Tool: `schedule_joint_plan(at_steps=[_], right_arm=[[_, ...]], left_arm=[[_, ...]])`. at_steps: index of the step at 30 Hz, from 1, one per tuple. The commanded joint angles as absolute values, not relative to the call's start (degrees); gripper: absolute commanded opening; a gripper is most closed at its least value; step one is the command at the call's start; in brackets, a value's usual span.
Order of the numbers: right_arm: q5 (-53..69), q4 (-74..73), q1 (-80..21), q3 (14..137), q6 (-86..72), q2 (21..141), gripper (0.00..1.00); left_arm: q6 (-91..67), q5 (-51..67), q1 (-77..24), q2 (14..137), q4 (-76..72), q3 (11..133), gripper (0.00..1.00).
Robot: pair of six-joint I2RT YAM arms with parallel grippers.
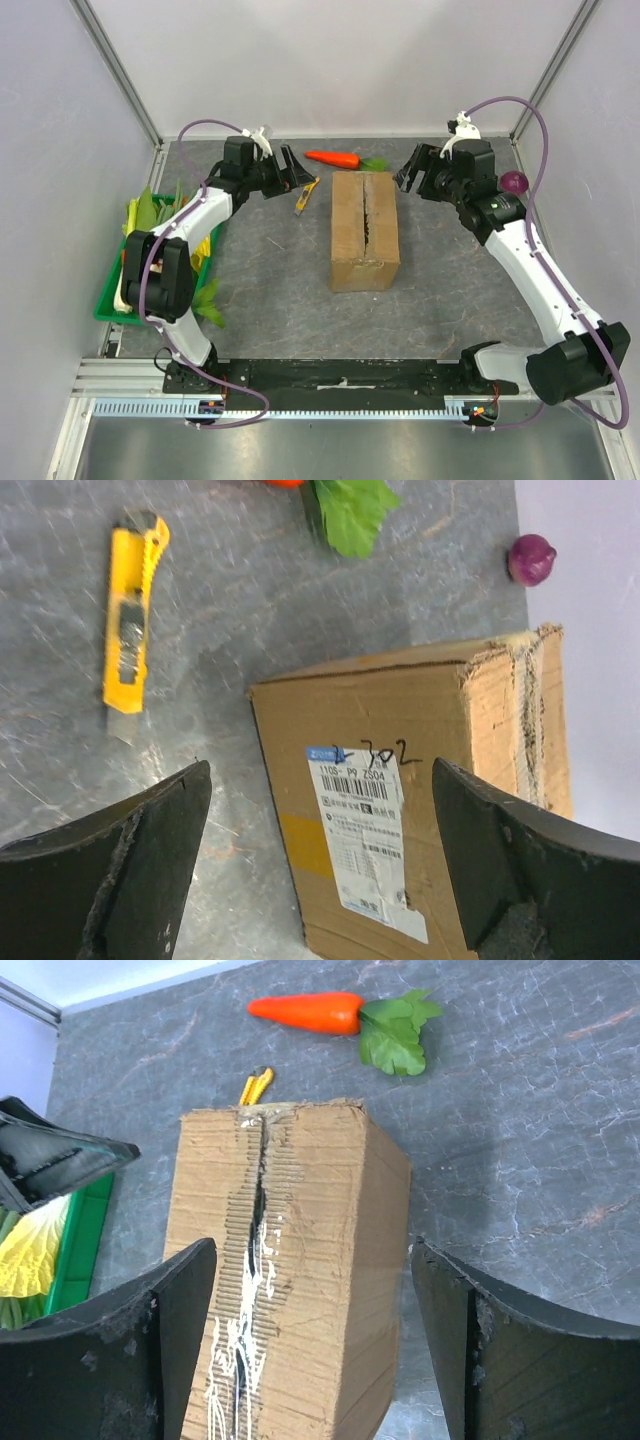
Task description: Unpack the express box
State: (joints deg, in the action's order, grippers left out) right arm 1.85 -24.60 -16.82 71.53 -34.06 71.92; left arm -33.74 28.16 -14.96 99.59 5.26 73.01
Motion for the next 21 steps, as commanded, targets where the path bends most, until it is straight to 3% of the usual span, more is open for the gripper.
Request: schedule_joint_plan(at_steps=[1,21], right_arm=[[0.53,-25.05,-16.96,73.65,-31.82,73.3,0.85],[-1.67,-28.21,-16.7,73.65,-28.74,74.35,0.86]], left_arm=[[-26.46,21.62,-15.56,101.42,9.39,76.99,0.95],[-16.52,12.22,-16.61,122.78,11.43,89.12,0.82]])
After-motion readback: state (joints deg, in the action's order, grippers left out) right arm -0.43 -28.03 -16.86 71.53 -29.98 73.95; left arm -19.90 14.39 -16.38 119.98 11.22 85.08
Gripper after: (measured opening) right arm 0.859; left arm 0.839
